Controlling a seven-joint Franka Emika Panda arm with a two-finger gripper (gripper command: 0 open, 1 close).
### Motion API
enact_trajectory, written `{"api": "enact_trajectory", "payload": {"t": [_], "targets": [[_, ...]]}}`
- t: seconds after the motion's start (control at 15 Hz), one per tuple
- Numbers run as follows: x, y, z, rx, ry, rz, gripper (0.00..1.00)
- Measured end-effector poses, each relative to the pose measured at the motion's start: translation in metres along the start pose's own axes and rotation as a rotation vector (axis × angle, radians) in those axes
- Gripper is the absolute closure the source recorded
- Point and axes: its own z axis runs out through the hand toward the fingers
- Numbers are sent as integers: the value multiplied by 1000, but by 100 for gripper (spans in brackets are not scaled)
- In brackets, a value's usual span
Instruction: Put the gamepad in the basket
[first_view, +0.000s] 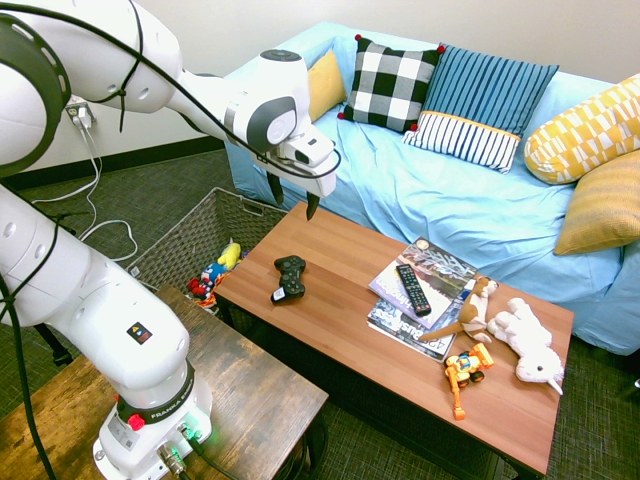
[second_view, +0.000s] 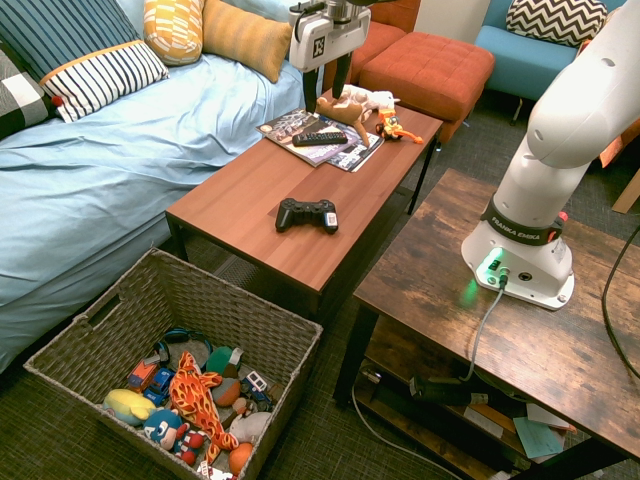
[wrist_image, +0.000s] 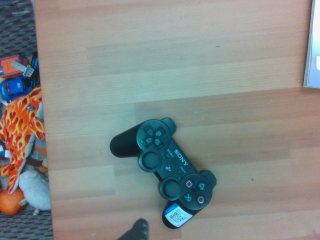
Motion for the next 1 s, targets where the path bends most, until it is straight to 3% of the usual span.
{"api": "enact_trajectory", "payload": {"t": [0.27, 1.0], "targets": [[-3, -6, 6, -6, 8, -44, 0], [-46, -20, 64, 59, 87, -417, 0]]}}
